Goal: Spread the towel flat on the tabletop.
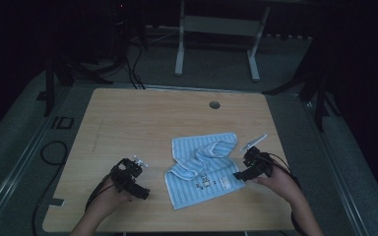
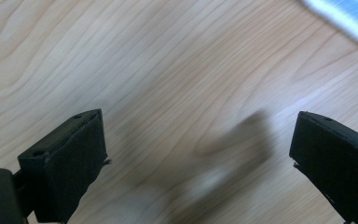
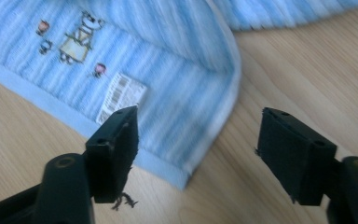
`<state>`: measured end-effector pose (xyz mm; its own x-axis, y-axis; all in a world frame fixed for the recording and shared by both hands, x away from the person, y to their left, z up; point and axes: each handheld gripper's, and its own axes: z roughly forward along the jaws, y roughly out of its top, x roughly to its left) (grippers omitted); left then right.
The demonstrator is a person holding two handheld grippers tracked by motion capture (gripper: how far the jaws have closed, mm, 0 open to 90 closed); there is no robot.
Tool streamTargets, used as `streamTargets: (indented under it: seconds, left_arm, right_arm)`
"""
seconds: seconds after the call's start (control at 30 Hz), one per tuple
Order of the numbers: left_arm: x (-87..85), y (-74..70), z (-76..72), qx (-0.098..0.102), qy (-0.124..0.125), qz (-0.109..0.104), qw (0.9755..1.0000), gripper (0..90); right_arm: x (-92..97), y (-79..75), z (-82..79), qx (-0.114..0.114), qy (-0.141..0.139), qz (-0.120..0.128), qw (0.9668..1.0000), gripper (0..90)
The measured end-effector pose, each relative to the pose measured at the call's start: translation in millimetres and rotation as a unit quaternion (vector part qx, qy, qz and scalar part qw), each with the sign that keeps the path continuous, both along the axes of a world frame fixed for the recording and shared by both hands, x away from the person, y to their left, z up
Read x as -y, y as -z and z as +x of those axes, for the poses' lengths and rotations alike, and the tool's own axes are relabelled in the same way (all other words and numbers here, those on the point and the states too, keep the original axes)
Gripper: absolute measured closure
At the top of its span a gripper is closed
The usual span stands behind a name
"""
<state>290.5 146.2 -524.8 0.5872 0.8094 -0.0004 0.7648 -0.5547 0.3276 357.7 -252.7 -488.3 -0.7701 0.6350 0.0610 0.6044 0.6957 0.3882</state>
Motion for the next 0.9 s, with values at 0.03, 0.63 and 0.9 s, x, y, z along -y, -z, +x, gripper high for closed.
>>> streamTargets:
  seconds: [0.03, 0.63, 0.9]
  left_arm:
    - [3.3, -0.1, 1.0, 0.001, 0.004, -0.001, 1.0, 3.6]
    - [69.7, -3.9, 11.6, 0.003, 0.084, -0.002, 0.9965, 6.2]
    - [98.6, -4.8, 14.4, 0.006, 0.124, -0.015, 0.9922, 14.5]
  right_arm:
    - [-3.2, 0.1, 1.0, 0.002, -0.004, -0.003, 1.0, 31.7]
    - [-52.1, -11.4, 18.8, 0.041, -0.047, -0.006, 0.9981, 53.2]
    - [-71.5, -13.4, 25.0, 0.048, -0.07, -0.015, 0.9963, 57.0]
